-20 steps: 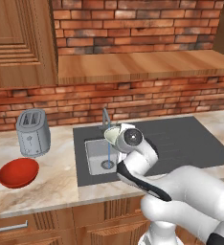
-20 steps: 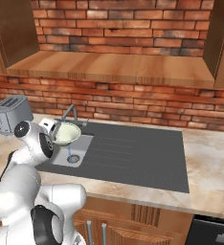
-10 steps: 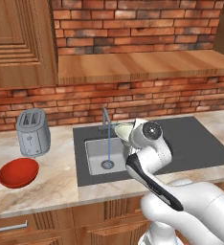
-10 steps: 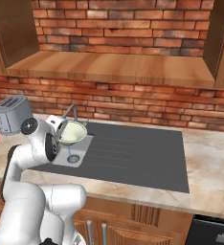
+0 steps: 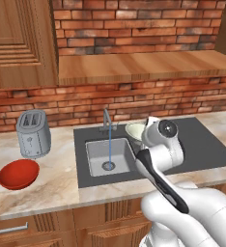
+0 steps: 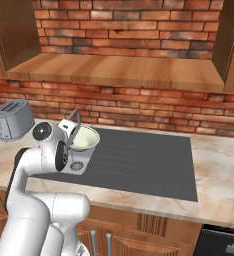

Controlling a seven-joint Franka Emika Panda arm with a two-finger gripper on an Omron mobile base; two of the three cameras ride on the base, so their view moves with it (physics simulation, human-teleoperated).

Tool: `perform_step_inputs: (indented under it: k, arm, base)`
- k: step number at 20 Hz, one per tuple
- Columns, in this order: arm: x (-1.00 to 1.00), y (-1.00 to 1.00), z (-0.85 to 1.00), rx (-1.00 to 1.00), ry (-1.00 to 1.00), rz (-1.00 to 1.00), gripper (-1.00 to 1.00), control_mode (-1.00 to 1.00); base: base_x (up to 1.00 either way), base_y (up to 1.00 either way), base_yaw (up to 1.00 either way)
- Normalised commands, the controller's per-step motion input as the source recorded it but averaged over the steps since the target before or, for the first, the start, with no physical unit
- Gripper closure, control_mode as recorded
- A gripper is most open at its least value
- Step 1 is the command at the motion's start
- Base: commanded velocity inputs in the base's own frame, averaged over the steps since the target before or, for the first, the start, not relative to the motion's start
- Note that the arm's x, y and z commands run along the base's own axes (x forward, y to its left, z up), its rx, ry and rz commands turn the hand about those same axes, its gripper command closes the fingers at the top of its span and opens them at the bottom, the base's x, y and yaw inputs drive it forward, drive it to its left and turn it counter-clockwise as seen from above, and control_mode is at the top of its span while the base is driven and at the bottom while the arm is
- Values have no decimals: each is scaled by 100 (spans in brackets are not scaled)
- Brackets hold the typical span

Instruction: Rinse each bowl for a few seconds and place them down in the sink or on the counter.

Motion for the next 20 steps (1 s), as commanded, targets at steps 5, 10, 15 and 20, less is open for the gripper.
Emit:
perform_step_inputs:
  k: [5,10,15,20]
  arm:
    - [1,-25,0,0,0,2,100,-100]
    - [11,-22,0,-1,0,3,100,-100]
    - [17,-20,0,-2,0,3,100,-100]
    - [21,-20,0,-4,0,3,100,-100]
  base:
    - [0,0,0]
    - [0,0,0]
    - [0,0,0]
    - [0,0,0]
